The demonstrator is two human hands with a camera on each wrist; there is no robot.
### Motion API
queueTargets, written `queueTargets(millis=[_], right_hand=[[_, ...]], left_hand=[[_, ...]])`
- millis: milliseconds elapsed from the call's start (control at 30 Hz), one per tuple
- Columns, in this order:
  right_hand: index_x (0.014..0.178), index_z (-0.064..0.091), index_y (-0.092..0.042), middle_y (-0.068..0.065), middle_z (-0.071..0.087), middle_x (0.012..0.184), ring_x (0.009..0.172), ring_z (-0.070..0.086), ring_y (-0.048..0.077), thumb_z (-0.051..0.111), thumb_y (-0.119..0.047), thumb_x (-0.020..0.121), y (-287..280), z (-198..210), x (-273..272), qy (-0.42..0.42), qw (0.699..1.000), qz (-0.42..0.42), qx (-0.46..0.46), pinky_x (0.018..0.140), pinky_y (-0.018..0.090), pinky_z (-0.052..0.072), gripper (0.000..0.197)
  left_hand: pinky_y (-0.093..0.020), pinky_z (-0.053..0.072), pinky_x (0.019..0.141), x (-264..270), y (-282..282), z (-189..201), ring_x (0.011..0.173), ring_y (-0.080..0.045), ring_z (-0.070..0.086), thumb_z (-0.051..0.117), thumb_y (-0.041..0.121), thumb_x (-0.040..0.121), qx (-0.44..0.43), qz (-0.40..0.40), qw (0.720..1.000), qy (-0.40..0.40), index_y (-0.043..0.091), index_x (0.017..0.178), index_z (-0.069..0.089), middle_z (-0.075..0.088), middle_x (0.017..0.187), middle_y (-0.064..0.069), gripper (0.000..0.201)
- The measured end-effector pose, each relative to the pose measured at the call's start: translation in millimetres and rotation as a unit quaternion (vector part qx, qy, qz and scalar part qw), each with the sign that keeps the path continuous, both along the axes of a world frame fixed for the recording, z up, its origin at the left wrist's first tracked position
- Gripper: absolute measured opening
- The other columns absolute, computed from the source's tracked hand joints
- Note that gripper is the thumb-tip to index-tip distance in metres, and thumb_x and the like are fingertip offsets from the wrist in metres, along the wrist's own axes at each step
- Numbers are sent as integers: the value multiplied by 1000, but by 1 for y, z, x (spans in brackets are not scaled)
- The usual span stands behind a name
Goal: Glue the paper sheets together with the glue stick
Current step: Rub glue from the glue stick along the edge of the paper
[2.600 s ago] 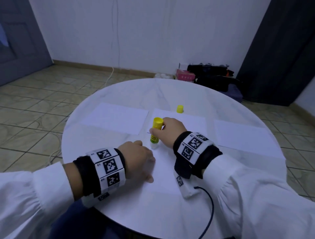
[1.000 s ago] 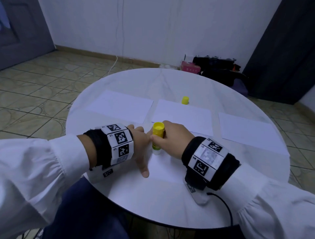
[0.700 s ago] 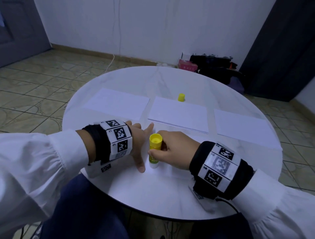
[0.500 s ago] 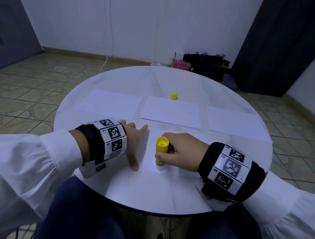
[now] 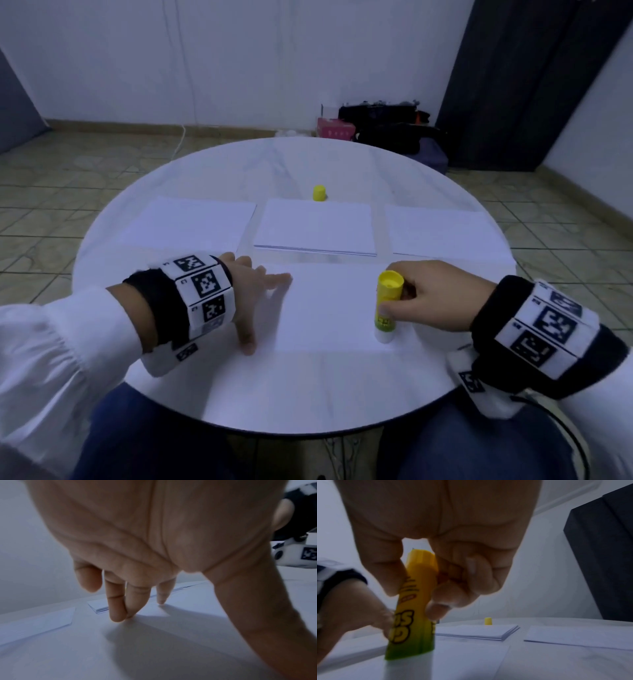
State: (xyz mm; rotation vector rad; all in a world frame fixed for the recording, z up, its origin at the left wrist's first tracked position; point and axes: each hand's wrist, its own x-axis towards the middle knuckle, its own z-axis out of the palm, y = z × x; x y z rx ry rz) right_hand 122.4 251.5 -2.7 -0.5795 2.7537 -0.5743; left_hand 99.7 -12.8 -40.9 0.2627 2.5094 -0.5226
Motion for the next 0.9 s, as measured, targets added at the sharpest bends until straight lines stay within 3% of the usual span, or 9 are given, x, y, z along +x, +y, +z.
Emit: queueTargets(millis=[133,300,433,600,733,900], right_hand=[[73,47,-21,-6,49,74,72,47,13,61,-37,85,-2,1,-36,56,993,-101,-13,57,22,33,25],[76,42,-18,-3,46,76,78,47,19,57,-38,89,-6,-8,-56,48,988,-150,3,59,27,31,28],[75,43,-17,-3,47,77,69,44,13,58,-37,88,-3,-7,-43,27,992,-121,-8,57,24,32,28],[85,55,-14,-4,52,79,73,48,12,60,-36,86,4,-2,-16,1,998,-67,8,63,25,36,23],[74,49,-20,-9,50,74,67,45,5,61,-36,85,8,4,-2,-9,999,-30,28,61,23,34,23],[74,52,-15,-7,52,69,65,49,10,66,-32,80,9,11,7,-58,997,-7,44,64,28,39,23]], left_hand=[[-43,29,107,-1,2,0,127,-24,33,76,71,47,-16,-19,1000,-9,52,144,-4,34,147,2,127],[-41,25,113,-3,2,1,138,-24,28,80,64,53,2,-10,1000,-28,48,147,-7,21,156,-4,129],[-36,25,114,-5,1,0,142,-21,24,82,55,61,32,6,998,-55,43,149,-7,14,157,-9,126],[-39,29,113,-6,2,-1,142,-23,26,83,52,62,31,11,998,-60,42,149,-8,12,157,-11,126],[-39,33,110,-6,1,-2,138,-24,33,84,53,58,30,7,998,-54,43,149,-7,16,156,-10,129],[-39,30,112,-4,1,-2,141,-23,28,84,51,59,39,11,998,-53,44,149,-8,8,159,-10,129]])
